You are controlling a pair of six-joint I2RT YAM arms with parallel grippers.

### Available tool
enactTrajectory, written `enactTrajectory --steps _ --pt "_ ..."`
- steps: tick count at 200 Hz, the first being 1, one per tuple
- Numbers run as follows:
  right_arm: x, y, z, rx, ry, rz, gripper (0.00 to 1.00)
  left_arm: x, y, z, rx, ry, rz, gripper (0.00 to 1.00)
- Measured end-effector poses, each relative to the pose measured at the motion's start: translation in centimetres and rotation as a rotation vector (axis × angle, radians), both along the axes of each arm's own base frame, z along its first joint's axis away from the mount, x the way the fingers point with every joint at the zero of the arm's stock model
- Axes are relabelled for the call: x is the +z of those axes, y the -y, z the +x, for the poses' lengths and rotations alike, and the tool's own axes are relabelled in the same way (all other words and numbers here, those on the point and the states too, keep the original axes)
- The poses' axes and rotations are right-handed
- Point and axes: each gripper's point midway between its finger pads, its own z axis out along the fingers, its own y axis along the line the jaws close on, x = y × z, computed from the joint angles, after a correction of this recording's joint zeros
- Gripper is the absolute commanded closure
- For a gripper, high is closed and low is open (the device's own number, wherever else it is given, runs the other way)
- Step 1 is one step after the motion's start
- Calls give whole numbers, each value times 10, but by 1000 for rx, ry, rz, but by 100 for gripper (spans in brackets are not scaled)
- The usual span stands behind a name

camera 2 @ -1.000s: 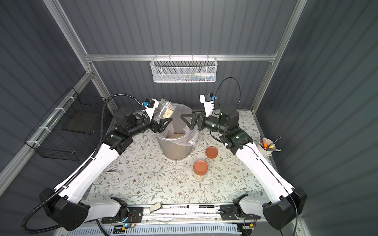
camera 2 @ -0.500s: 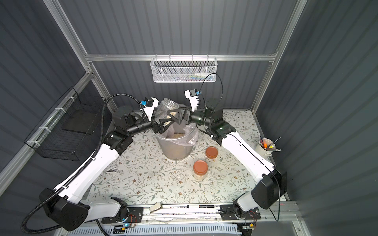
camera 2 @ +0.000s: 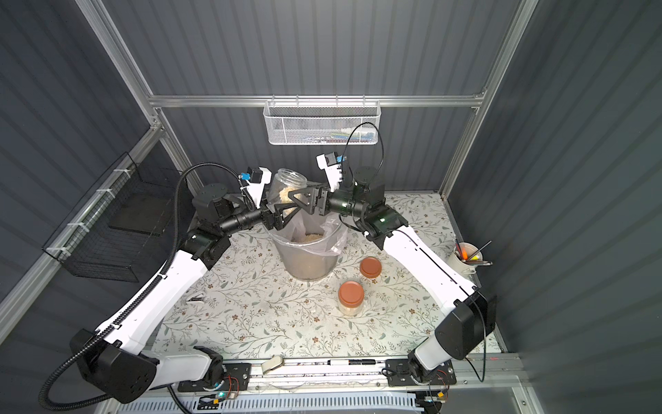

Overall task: Empty expired oatmeal from jars
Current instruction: Adjust the jar.

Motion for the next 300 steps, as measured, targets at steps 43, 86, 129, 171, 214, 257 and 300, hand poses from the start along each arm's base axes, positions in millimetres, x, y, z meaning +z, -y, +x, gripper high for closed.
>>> enactTrajectory --steps 43,86,129,171,214,257,300 --pt "-3 -8 7 -5 -23 -18 1 -12 15 -17 -84 -27 34 99" --pt "-10 -15 16 -10 -66 -55 1 -30 21 -24 -137 -71 79 99" --pt "-25 -20 21 -10 -121 -76 17 -43 18 -22 -120 -101 120 88" --pt "-26 -20 21 -8 -134 -71 40 -44 17 -21 -115 -101 125 68" --pt "-29 -20 24 -23 -171 -62 54 -39 16 -16 -90 -60 114 0" --pt "-55 -22 33 -54 -287 -69 59 -29 10 -12 -43 9 92 0" --pt "-61 -15 47 -111 -352 -46 60 -31 6 -10 -13 24 97 0"
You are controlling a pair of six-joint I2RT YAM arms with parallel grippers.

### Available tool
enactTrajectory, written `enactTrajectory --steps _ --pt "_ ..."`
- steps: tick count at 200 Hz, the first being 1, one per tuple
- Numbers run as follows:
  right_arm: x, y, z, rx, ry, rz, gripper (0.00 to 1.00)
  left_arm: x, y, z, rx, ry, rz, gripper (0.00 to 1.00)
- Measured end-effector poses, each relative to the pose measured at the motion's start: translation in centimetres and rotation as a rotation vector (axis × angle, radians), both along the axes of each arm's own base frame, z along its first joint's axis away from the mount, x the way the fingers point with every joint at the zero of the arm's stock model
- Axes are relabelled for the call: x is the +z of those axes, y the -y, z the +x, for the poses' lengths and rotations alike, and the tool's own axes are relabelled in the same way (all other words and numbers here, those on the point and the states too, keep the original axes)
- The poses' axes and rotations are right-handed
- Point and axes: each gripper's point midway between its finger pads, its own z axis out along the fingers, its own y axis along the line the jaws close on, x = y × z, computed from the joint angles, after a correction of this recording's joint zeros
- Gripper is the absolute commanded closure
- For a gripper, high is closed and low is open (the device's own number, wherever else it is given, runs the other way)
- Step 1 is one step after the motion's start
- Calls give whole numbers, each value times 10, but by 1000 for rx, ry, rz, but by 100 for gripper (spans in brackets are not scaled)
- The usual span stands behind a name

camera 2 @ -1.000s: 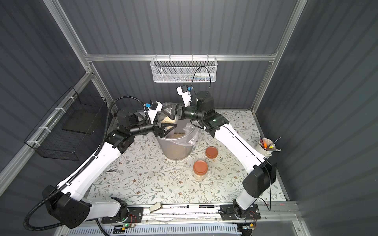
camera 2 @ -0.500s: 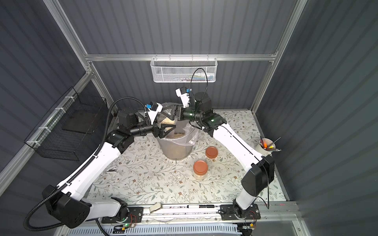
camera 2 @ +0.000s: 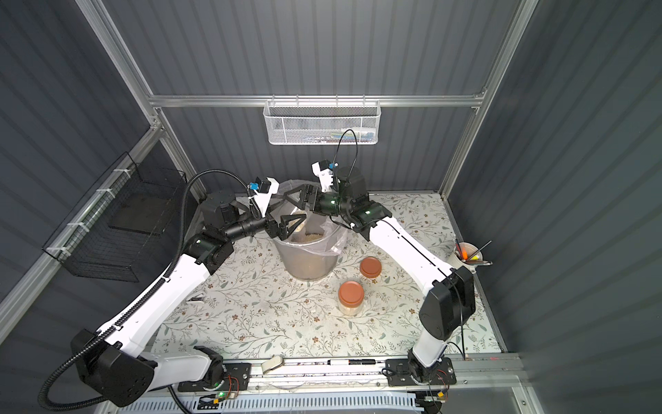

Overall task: Empty expired oatmeal from jars
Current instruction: Adjust the jar.

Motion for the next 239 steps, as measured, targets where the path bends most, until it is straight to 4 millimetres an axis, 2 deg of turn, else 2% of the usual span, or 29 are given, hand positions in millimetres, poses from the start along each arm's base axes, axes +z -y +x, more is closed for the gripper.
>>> enactTrajectory --steps 41,75,130,146,206,239 --pt "4 17 20 -80 -21 24 60 7 -9 -5 37 37 2 0" --pt "10 24 29 -113 -38 63 61 8 -17 -11 61 58 -1 0" --pt "20 17 31 -95 -87 144 61 -27 -19 -10 78 30 16 0" --pt "22 16 30 -88 -105 164 61 -32 -19 -9 83 32 16 0" --pt "35 14 28 -78 -129 227 62 -7 -19 -6 87 132 -40 0" --pt "37 14 29 -80 -145 260 62 -3 -19 -1 95 157 -51 0"
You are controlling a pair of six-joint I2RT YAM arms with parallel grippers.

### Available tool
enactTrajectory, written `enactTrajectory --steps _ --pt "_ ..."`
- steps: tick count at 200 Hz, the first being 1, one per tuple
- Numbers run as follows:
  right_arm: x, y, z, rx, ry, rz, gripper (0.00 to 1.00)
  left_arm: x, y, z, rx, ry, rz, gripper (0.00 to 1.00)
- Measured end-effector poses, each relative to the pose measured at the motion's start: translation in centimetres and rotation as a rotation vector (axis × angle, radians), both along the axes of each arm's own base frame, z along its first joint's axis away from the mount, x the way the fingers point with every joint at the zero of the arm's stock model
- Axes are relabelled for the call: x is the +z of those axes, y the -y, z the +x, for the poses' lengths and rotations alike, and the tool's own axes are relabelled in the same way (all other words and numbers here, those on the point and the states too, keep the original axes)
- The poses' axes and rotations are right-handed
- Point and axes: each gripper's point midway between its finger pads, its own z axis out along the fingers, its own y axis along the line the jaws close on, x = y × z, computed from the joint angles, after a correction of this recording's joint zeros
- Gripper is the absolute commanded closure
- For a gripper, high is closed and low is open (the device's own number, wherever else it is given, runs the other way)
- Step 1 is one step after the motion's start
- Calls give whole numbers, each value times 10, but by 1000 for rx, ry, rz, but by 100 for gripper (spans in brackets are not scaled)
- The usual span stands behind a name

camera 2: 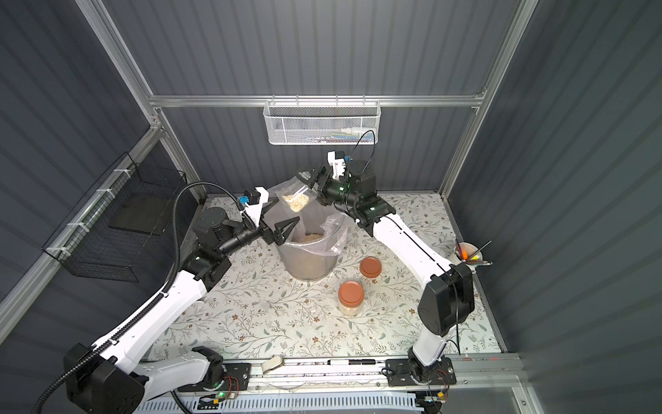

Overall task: Empty expired oatmeal from jars
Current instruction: Adjust the jar.

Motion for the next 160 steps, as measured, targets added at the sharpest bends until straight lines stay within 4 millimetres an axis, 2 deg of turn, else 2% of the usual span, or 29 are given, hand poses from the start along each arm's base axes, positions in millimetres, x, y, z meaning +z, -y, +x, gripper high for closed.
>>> enactTrajectory --steps 50,104,119,143,160 --pt "0 -7 -8 43 -29 28 62 -4 2 13 27 14 1 0" --pt "-17 -16 -18 84 -69 14 63 -9 3 17 34 10 11 1" --pt "-19 -16 -18 83 -77 13 63 -9 3 17 34 14 15 8" --pt "-19 -15 -17 81 -75 14 64 -8 3 16 31 26 22 30" --pt "-17 -15 -17 82 -72 19 64 -7 2 15 31 29 20 37"
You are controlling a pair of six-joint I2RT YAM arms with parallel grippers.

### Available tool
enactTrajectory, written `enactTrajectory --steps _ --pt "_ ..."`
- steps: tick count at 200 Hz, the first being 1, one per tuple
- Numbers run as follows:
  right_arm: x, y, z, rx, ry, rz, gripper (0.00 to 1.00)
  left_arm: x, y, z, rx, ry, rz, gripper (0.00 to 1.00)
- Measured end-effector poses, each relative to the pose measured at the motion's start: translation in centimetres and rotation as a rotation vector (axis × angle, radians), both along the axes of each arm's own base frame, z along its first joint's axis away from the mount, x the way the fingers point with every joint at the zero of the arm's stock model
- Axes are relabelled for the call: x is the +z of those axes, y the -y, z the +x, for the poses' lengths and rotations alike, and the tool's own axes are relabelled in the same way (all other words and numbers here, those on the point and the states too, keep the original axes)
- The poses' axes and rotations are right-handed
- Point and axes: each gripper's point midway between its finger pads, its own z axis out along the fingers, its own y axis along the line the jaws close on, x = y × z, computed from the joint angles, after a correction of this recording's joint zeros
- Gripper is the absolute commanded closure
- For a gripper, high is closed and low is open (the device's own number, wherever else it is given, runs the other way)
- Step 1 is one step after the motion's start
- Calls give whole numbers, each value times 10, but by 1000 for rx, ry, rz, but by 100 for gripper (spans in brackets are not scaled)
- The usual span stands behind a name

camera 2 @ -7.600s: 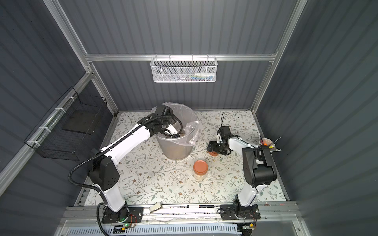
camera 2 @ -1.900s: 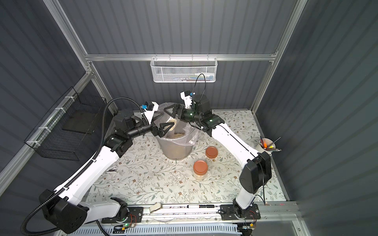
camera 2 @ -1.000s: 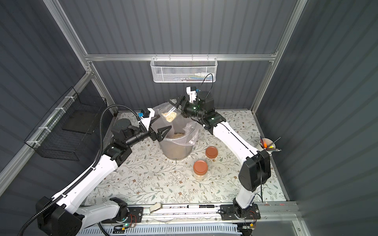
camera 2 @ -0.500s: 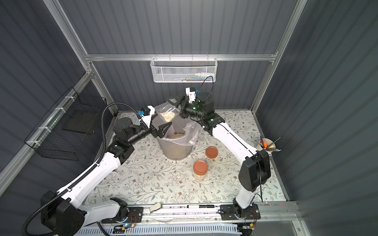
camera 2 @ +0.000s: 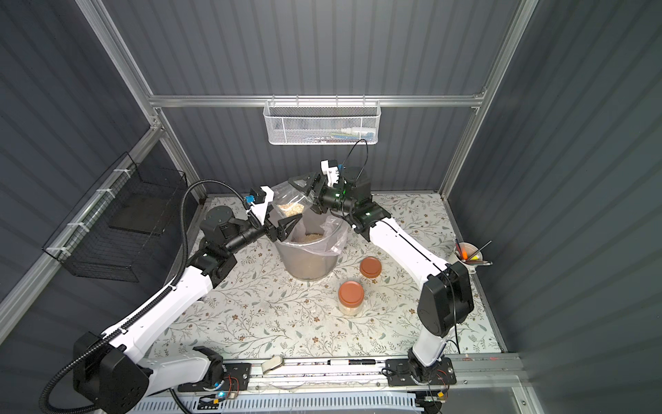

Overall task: Empty expired oatmeal from jars
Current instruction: Adjust the jar.

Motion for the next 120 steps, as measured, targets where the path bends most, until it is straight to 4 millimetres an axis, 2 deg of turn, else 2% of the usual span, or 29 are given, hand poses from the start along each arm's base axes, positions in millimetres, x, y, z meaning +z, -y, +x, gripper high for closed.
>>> enactTrajectory --steps 16,34,45,64,78,89,120 --pt "1 0 0 1 -1 4 64 1 0 -1 0 3 -1 53" --pt "1 0 0 2 -4 7 64 1 0 -1 0 4 -1 85" --pt "1 0 0 2 -5 8 62 1 0 -1 0 4 0 100" --pt "-1 0 -1 3 -10 6 51 0 -1 -2 -1 0 7 100" --pt "-3 -1 -2 9 -13 3 33 -1 -2 -4 0 -7 13 100" --pt "-4 -3 -4 17 -14 2 25 -1 -3 -6 1 -8 20 100" --pt "-2 -7 -11 36 -7 -4 7 0 -9 -13 12 -5 29 100"
